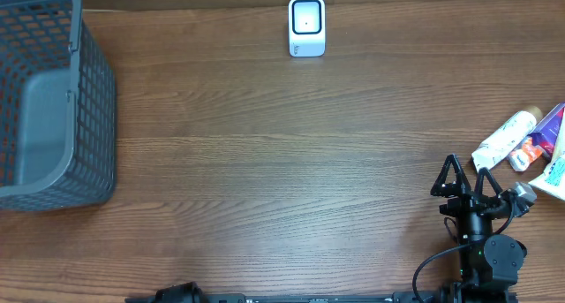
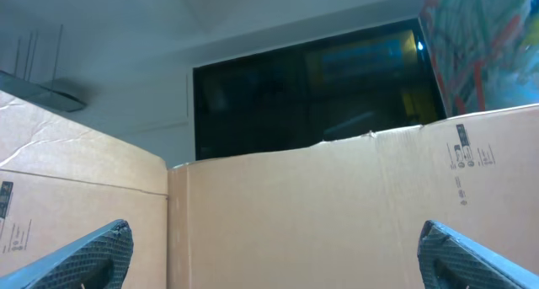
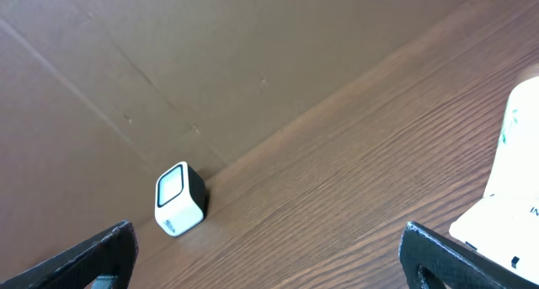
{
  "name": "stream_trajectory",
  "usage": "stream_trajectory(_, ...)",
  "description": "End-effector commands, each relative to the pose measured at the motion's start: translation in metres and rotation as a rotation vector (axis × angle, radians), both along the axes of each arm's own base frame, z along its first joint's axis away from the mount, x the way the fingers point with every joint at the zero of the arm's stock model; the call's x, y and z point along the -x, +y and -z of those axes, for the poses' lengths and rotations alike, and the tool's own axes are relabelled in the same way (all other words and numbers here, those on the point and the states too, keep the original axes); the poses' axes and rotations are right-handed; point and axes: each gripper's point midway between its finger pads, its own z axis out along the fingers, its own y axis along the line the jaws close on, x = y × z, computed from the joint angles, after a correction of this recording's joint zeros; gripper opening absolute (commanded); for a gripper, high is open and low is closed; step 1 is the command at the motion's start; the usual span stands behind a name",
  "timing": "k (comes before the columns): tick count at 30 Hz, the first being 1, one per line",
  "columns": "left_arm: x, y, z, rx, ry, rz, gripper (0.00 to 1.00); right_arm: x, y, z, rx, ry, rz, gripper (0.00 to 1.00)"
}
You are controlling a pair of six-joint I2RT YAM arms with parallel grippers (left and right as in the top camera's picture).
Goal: Scan the item barcode
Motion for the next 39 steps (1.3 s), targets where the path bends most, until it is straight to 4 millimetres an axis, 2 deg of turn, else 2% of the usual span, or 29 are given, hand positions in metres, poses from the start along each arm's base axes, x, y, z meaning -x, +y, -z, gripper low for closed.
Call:
stream_trajectory(1,0.003,0.007,0.001,0.012,-0.008,-0.054,1.0,-0.001,0.002,0.005,-0.002,0.01,-0.01,1.0)
stream_trajectory(10,0.004,0.011,0.001,0.025,-0.013,-0.07,1.0,-0.001,0.002,0.005,-0.002,0.01,-0.01,1.0)
stream_trajectory(16,0.005,0.011,0.0,0.024,-0.015,-0.069,1.0,0.001,0.004,-0.003,0.002,-0.025,-0.017,1.0)
stream_trajectory(24,0.006,0.012,-0.001,0.028,-0.022,-0.075,1.0,0.0,0.027,-0.002,0.001,-0.023,-0.113,1.0)
stream_trajectory(33,0.006,0.012,-0.001,0.028,-0.022,-0.067,1.0,0.0,0.027,-0.002,0.001,-0.022,-0.11,1.0)
stream_trajectory(36,0.006,0.012,-0.001,0.028,-0.022,-0.062,1.0,0.001,0.007,-0.004,0.008,-0.028,0.004,1.0)
stream_trajectory(39,0.006,0.012,-0.001,0.028,-0.022,-0.062,1.0,0.001,0.006,-0.005,0.128,-0.021,0.01,1.0)
